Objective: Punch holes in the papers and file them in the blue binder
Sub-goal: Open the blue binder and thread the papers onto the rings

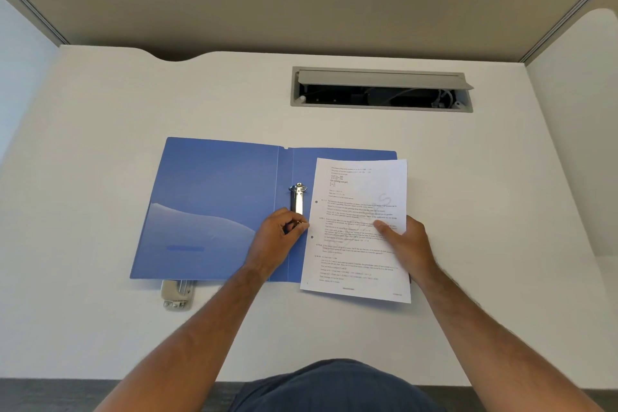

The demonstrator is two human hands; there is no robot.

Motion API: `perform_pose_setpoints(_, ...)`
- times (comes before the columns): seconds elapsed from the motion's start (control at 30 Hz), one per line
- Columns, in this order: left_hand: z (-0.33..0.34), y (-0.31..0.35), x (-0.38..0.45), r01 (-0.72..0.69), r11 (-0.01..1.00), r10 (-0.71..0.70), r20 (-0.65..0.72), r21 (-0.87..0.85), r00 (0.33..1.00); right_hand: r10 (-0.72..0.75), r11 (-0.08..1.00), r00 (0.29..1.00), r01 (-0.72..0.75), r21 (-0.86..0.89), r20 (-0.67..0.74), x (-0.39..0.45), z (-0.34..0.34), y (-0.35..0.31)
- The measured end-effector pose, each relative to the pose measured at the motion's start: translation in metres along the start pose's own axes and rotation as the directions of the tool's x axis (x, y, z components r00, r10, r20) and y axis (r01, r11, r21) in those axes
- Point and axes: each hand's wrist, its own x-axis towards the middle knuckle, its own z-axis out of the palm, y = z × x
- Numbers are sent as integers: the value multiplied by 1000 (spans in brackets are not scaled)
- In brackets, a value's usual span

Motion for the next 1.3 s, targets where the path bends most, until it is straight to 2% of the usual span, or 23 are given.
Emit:
perform_pose_setpoints(0.33, -5, -1, -2, -20, 998, 23, -42, 61, 999, -3, 1000, 1000, 3, -6, -11, 0, 1, -1)
perform_pose_setpoints(0.43, -10, -2, -7, -46, 999, 48, -89, 23, 995, 3, 1000, 1000, -3, 9, -12, 0, 1, -1)
perform_pose_setpoints(0.6, -16, -9, -20, -13, 1000, 15, -169, 13, 986, -4, 1000, 1000, 5, 22, -21, -5, -3, -5)
perform_pose_setpoints(0.87, -22, -13, -24, -12, 998, -1, -205, -61, 979, -75, 994, 997, 76, 83, -13, -16, -9, -31)
perform_pose_setpoints(1.03, -20, -2, -23, -29, 993, 10, -173, -111, 985, -132, 988, 991, 130, 86, 15, -12, -4, -53)
perform_pose_setpoints(1.3, -17, 6, -22, -25, 986, 9, -96, -165, 995, -165, 986, 986, 165, -4, 30, 2, 13, -72)
